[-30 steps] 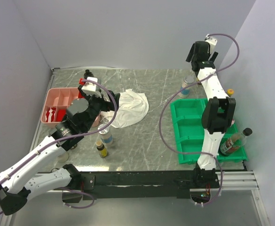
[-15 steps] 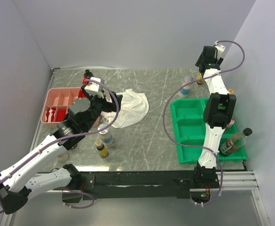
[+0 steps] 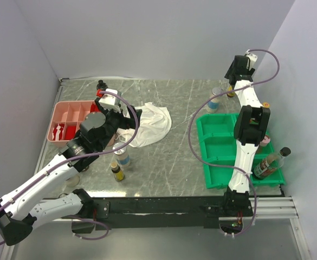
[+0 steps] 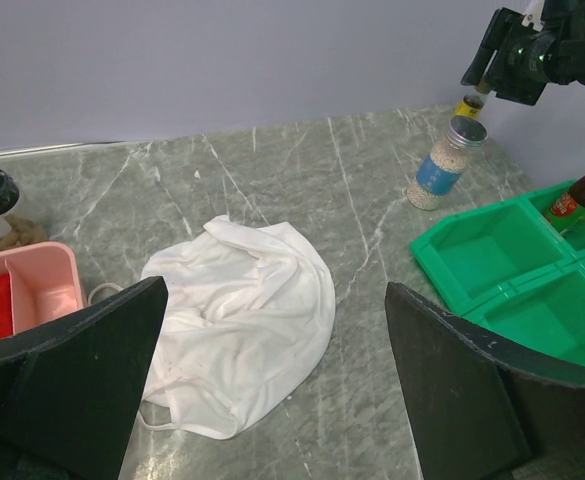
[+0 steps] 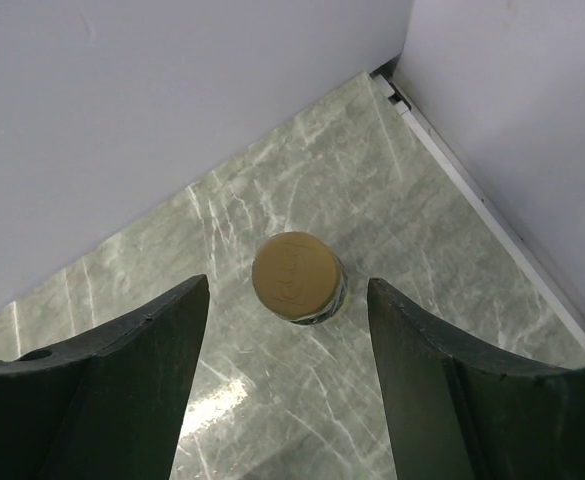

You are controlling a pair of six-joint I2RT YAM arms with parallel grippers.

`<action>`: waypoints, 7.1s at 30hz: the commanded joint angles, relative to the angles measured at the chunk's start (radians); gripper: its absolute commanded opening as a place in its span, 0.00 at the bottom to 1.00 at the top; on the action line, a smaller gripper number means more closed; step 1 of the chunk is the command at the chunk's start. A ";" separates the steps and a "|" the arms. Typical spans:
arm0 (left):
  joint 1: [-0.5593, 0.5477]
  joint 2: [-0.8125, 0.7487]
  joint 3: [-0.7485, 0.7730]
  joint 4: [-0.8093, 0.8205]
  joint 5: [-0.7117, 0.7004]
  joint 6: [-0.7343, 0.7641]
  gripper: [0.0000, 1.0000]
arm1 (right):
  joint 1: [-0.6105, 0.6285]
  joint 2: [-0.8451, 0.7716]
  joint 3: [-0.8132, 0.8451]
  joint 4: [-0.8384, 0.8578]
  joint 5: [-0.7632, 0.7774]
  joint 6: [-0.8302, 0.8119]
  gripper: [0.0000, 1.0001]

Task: Organize the condiment bottles
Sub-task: Pick up the bottle from the corner of the board, then place the bottle in the storage box, then pick up the bottle from the center of the board.

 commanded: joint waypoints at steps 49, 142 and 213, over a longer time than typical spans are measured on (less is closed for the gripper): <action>0.008 -0.037 -0.010 0.053 -0.064 0.022 0.97 | 0.190 -0.911 -0.509 -0.130 0.091 -0.009 0.00; -0.147 0.018 -0.030 0.065 -0.152 0.044 0.97 | 0.451 -1.528 -1.326 -0.843 0.542 1.008 0.16; -0.225 -0.080 -0.048 0.103 -0.244 0.101 0.97 | 0.280 -1.033 -0.868 -0.058 0.022 -0.090 1.00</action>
